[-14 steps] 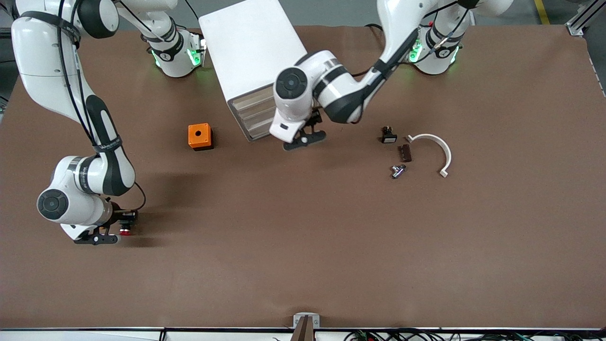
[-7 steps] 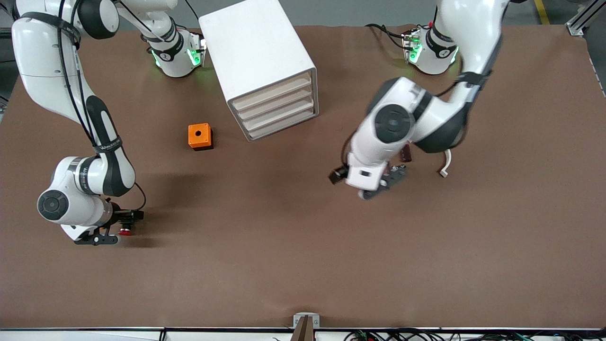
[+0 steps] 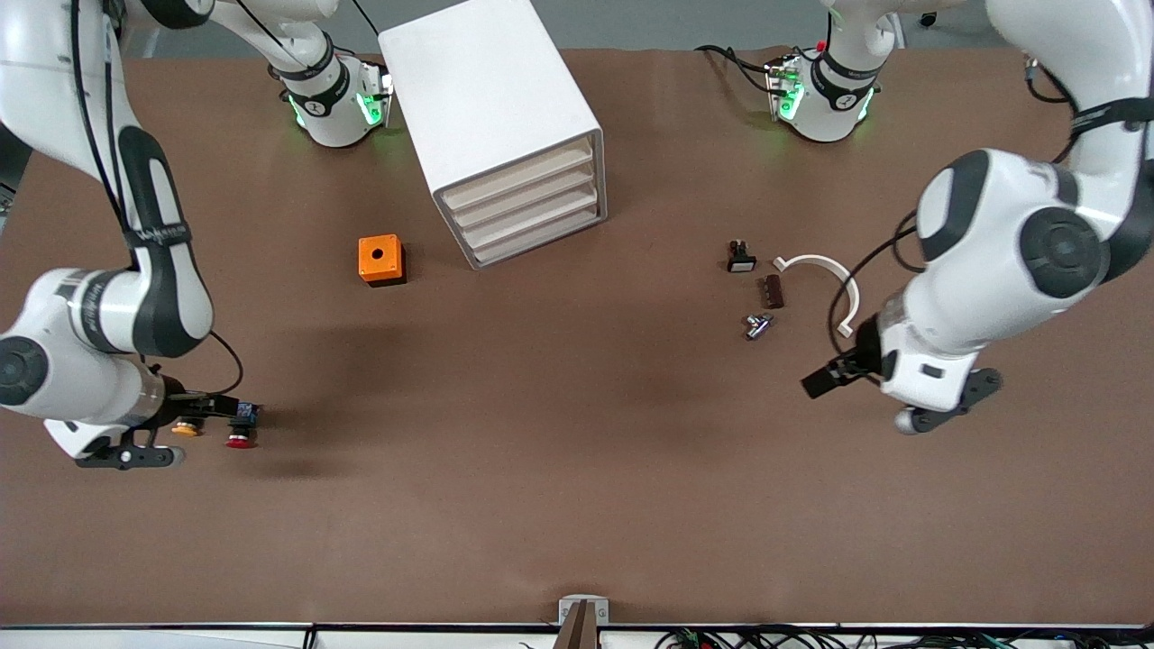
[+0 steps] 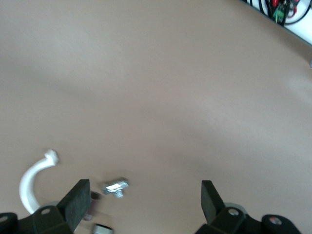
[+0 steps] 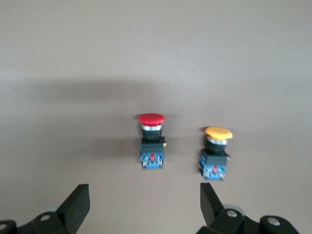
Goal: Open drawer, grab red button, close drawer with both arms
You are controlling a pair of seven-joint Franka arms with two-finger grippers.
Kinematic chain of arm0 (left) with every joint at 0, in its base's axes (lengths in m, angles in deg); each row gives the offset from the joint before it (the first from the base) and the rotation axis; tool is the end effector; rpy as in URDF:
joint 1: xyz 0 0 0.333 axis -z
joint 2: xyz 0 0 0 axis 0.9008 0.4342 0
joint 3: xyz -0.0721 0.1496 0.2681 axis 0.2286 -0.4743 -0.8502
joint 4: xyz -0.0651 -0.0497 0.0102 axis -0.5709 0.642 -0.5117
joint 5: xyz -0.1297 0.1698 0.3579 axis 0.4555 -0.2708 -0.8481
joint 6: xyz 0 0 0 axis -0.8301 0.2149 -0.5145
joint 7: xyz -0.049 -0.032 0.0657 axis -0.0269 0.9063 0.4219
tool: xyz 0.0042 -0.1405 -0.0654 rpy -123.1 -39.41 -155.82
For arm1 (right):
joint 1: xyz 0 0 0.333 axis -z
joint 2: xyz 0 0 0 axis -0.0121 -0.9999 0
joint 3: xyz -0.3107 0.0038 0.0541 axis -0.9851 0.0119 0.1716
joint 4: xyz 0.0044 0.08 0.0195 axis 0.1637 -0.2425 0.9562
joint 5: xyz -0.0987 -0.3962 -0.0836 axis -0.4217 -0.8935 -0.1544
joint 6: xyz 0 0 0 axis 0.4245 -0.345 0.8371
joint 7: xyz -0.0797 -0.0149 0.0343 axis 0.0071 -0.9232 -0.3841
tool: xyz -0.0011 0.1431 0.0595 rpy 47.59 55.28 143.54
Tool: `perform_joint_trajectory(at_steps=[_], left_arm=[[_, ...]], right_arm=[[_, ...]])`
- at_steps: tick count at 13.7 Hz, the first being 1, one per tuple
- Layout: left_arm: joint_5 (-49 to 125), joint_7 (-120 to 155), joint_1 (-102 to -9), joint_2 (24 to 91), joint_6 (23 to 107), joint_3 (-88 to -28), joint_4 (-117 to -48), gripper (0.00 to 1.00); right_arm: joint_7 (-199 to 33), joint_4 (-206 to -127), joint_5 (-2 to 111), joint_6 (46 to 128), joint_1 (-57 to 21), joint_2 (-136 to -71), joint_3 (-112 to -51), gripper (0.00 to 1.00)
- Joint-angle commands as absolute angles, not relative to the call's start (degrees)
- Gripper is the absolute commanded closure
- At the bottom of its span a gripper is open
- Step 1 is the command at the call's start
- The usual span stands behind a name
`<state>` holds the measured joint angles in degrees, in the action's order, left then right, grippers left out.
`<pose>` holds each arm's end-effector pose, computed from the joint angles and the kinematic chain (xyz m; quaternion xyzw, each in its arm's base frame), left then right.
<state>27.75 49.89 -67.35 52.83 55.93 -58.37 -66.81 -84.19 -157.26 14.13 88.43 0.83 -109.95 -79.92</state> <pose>0.6824 -0.1539 0.4285 0.9748 0.2160 0.0071 0.0545 0.7027 -0.0672 0.2796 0.9988 0.0031 -0.0262 0.0408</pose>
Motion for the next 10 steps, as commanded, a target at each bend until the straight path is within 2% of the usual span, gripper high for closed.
perform_joint_trajectory(at_steps=[1, 5, 10], left_arm=[[27.09, 41.77, -71.81, 47.69, 51.89, -57.75, -68.08, 0.00], [27.09, 28.31, -77.79, 42.15, 45.99, -57.83, -68.08, 0.00], [25.95, 18.90, -79.73, 38.01, 43.44, -57.04, -68.17, 0.00]], right_arm=[[-84.77, -159.01, 14.00, 84.22, 0.19, -103.69, -78.98, 0.00], [-84.51, -158.92, 14.09, 77.81, -0.52, -97.18, -78.89, 0.00], [-84.25, -158.83, 14.00, 74.37, -0.78, -91.90, -78.89, 0.00]])
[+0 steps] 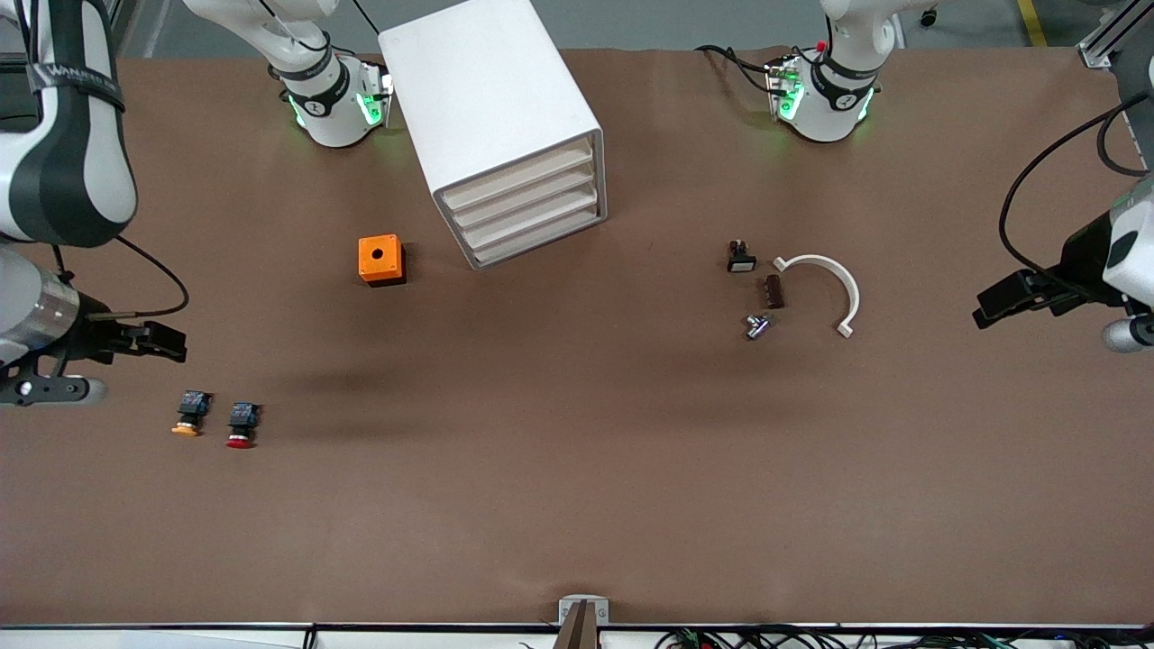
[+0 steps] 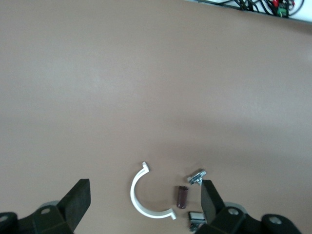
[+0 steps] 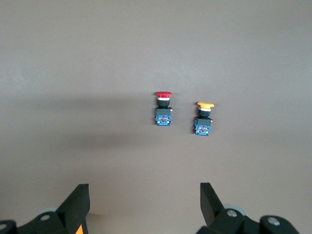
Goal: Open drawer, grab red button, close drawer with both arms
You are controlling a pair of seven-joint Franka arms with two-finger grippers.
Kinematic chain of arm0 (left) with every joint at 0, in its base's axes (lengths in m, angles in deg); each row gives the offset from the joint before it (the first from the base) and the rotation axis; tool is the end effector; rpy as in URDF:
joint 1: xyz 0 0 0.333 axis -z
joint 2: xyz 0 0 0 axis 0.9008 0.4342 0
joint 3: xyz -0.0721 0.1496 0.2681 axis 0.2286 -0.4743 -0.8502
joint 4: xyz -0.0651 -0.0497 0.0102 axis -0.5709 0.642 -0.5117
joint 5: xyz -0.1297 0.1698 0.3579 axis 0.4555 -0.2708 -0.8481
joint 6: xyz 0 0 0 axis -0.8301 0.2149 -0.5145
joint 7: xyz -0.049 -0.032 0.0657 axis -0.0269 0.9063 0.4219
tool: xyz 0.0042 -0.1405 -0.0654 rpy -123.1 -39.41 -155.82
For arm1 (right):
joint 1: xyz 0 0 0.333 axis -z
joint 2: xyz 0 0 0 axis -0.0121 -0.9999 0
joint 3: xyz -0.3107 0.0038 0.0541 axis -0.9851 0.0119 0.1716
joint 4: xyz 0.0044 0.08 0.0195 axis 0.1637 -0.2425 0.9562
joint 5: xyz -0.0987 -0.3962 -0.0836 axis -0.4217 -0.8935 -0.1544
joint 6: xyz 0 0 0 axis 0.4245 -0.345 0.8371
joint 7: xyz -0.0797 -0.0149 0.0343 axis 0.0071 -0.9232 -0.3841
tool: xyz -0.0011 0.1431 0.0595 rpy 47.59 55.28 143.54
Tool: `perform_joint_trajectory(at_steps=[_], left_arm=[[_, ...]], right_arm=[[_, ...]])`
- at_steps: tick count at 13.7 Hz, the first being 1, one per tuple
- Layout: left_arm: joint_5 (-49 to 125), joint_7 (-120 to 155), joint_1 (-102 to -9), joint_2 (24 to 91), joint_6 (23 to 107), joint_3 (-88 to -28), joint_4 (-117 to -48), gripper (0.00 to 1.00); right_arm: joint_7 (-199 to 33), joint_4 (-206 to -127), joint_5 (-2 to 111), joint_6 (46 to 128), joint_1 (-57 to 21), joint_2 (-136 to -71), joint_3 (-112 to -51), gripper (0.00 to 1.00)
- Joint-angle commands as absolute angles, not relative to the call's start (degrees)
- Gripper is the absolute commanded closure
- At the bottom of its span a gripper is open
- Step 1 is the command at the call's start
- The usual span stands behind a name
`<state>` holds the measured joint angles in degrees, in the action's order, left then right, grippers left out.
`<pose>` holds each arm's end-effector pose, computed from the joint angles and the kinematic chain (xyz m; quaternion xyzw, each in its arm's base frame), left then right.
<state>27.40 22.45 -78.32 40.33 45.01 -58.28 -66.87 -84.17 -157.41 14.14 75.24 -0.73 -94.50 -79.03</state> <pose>0.6375 -0.0290 0.5498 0.9970 0.0662 0.0375 0.0149 0.6600 -0.0387 0.4438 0.9993 0.0145 -0.0068 0.0346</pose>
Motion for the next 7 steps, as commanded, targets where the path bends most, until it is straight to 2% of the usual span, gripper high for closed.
perform_joint_trajectory(at_steps=[1, 3, 7], left_arm=[[25.95, 17.58, -79.56, 36.96, 42.91, -57.22, -68.25, 0.00], [25.95, 17.04, -76.85, 34.77, 42.21, -58.27, -69.39, 0.00], [25.95, 16.95, -61.75, 31.34, 39.83, -72.40, -72.11, 0.00]], right_arm=[[-84.25, -158.48, 14.00, 73.67, -0.78, -91.11, -78.89, 0.00], [-84.25, -156.74, 14.00, 71.39, -0.87, -90.05, -78.89, 0.00], [-84.34, -149.79, 14.00, 63.47, -0.69, -90.14, -78.89, 0.00]])
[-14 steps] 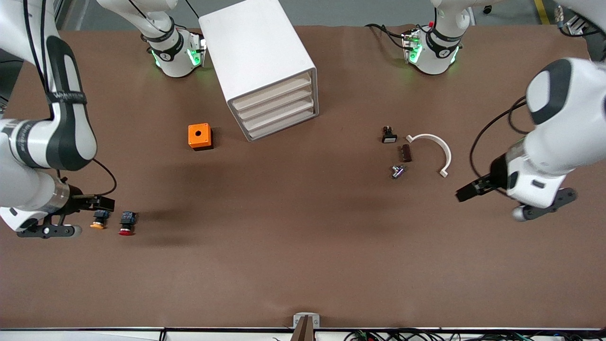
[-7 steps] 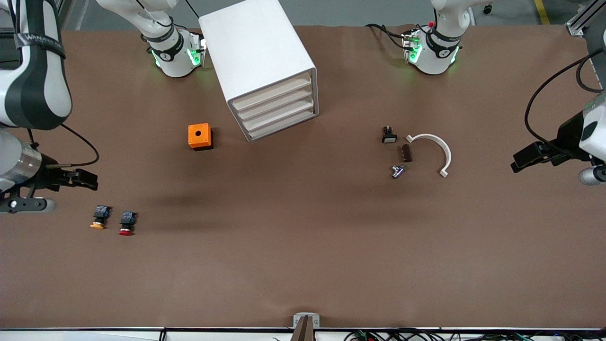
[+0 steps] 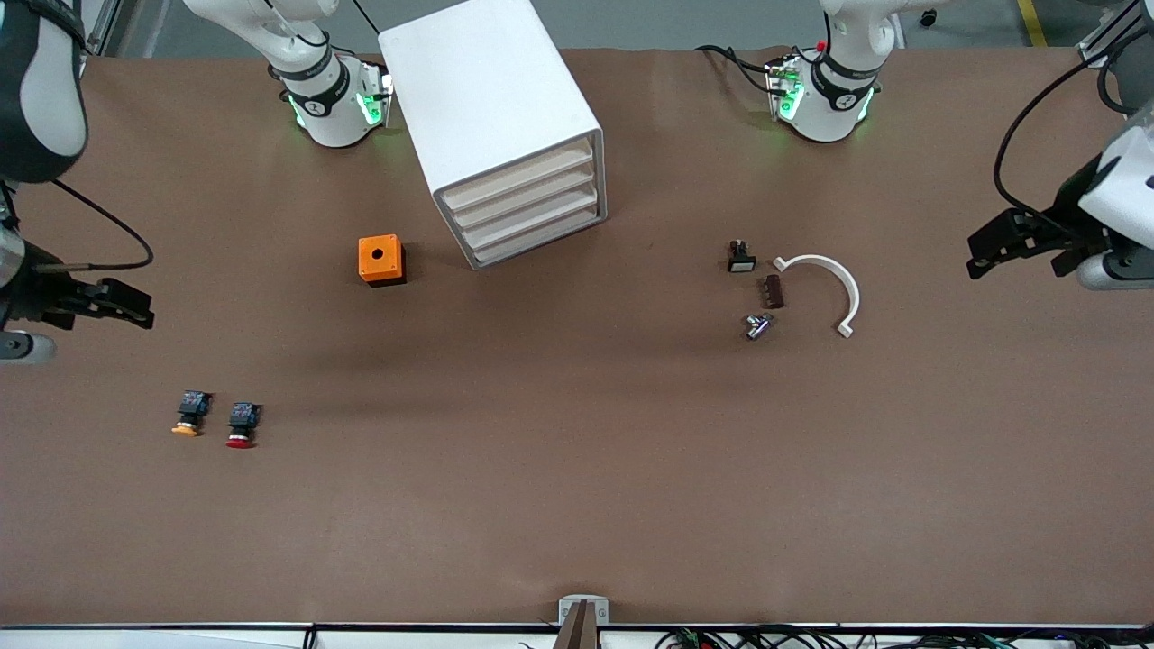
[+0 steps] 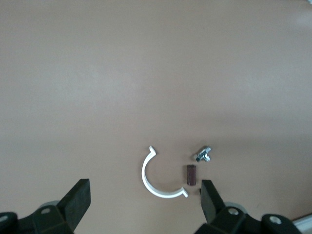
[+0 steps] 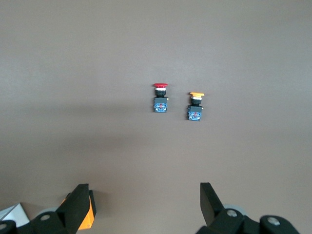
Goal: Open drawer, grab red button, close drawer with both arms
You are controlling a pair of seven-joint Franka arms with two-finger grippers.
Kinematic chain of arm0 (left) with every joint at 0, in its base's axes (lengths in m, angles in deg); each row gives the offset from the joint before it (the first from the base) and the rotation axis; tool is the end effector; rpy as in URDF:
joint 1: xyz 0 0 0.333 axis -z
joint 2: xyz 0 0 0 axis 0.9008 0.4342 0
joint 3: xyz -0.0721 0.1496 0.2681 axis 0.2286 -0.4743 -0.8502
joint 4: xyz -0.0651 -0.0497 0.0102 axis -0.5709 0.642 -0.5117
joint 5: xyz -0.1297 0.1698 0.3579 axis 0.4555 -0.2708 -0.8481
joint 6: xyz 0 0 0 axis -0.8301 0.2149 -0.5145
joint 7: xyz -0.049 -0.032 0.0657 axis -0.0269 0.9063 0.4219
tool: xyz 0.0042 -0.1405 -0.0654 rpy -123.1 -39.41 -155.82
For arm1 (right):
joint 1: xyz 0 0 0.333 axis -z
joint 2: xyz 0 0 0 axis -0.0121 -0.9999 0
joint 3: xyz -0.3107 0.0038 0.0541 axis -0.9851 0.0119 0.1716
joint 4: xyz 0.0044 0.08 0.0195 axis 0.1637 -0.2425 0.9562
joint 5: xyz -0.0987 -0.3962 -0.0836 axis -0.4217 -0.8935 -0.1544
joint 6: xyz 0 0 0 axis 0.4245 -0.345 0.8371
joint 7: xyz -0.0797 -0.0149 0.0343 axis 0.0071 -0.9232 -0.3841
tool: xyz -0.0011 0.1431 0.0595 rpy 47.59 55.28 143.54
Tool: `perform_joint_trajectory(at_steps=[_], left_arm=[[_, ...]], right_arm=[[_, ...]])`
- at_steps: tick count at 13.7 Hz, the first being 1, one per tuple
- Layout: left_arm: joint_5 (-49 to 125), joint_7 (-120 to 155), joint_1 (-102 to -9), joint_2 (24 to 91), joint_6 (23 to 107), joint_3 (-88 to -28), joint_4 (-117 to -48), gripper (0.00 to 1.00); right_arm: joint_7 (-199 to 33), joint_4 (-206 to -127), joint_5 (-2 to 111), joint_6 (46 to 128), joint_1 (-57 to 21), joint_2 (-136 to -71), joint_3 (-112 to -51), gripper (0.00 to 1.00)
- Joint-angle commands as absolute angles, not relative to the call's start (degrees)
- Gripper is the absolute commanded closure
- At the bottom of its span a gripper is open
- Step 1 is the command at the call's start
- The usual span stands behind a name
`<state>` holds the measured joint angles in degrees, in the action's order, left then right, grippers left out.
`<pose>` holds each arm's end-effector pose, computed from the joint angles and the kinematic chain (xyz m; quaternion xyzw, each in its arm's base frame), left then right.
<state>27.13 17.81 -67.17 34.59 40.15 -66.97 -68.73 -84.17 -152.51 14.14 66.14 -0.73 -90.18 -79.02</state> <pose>0.5981 -0.0611 0.5834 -0.9996 -0.0029 -0.0284 0.0085 0.6359 -0.0386 0.5220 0.9994 0.0096 -0.0058 0.0335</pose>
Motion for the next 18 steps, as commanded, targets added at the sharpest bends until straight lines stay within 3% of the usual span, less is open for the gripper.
perform_joint_trajectory(at_steps=[1, 4, 9, 18], left_arm=[[25.95, 16.95, -60.15, 29.76, 39.83, -73.81, -73.95, 0.00], [25.95, 16.87, -59.96, 27.73, 40.09, -74.00, -76.34, 0.00], [25.95, 16.78, -59.87, 26.94, 39.83, -75.15, -76.87, 0.00], [26.03, 16.78, -58.73, 26.06, 39.48, -75.32, -77.39, 0.00]], right_arm=[[-84.42, -148.56, 14.09, 62.59, -0.78, -90.22, -78.89, 0.00], [-84.25, -147.67, 14.09, 59.07, -0.70, -90.14, -78.89, 0.00], [-84.25, -146.26, 19.27, 59.07, -0.52, -90.31, -78.98, 0.00], [-84.25, -146.18, 18.48, 59.07, -0.61, -90.22, -79.16, 0.00]])
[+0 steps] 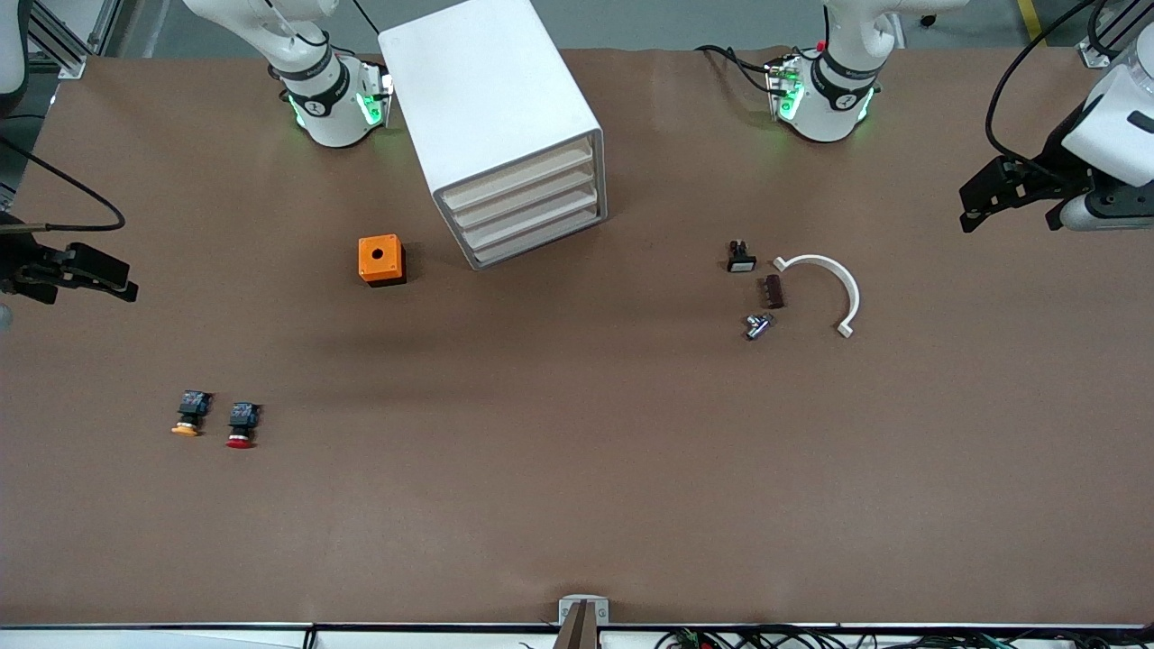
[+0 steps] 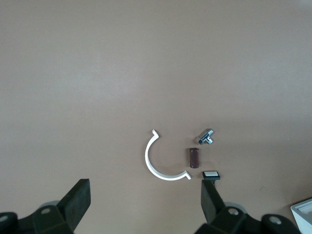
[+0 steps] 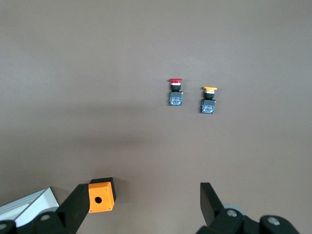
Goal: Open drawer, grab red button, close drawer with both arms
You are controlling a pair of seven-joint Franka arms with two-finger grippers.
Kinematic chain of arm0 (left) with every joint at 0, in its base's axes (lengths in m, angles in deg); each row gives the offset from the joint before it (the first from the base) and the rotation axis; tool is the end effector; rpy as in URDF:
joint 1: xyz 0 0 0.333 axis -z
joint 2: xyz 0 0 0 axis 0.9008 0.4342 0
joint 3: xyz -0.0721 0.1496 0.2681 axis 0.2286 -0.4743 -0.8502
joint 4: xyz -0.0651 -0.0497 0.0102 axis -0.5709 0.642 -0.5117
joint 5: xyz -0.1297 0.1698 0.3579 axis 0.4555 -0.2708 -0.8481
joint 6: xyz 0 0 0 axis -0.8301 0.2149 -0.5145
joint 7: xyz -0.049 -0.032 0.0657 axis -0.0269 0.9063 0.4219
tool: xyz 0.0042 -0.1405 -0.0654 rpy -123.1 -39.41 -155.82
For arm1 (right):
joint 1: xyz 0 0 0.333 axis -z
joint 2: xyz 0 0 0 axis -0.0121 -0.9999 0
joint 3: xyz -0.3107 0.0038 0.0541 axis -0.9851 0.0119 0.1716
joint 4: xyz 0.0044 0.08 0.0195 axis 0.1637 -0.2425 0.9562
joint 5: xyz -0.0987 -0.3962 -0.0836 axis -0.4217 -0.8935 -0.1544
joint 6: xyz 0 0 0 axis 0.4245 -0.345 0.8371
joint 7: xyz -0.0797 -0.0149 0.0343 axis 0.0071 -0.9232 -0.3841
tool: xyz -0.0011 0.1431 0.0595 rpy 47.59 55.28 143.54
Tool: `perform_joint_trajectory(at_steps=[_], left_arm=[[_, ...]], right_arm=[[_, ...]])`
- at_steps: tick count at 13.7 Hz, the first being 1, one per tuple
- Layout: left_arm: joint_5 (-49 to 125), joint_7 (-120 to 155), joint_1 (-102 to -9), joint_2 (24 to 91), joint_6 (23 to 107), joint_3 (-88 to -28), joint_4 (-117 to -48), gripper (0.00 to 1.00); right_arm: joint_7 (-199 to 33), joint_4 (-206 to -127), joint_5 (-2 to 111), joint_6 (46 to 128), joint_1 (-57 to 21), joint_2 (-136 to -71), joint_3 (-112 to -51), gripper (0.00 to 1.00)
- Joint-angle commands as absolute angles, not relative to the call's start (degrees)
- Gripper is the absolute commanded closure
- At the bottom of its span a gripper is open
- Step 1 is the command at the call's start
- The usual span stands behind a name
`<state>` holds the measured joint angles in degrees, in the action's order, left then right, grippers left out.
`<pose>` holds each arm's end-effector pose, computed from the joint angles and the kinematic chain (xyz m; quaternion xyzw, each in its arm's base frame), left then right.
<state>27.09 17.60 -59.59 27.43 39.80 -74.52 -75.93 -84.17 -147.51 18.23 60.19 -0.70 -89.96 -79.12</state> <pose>0.5577 -0.0594 0.5918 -0.9996 -0.0007 -0.0253 0.0145 0.6272 -0.0286 0.5585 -0.9999 -0.0062 0.0101 0.0024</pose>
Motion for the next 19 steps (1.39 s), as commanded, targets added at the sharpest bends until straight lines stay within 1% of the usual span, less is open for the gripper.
perform_joint_trajectory(at_steps=[1, 6, 19], left_arm=[[26.03, 16.78, -58.64, 26.06, 39.57, -75.32, -77.39, 0.00], [25.95, 15.99, -56.62, 25.09, 39.57, -76.55, -77.74, 0.00], [25.95, 15.99, -57.50, 26.06, 39.57, -76.38, -77.39, 0.00]], right_arm=[[-84.25, -146.18, 18.48, 59.07, -0.69, -90.22, -79.16, 0.00], [-84.25, -146.09, 18.48, 59.16, -0.69, -90.22, -79.16, 0.00], [-84.25, -145.39, 18.57, 59.16, -0.69, -90.31, -79.16, 0.00]])
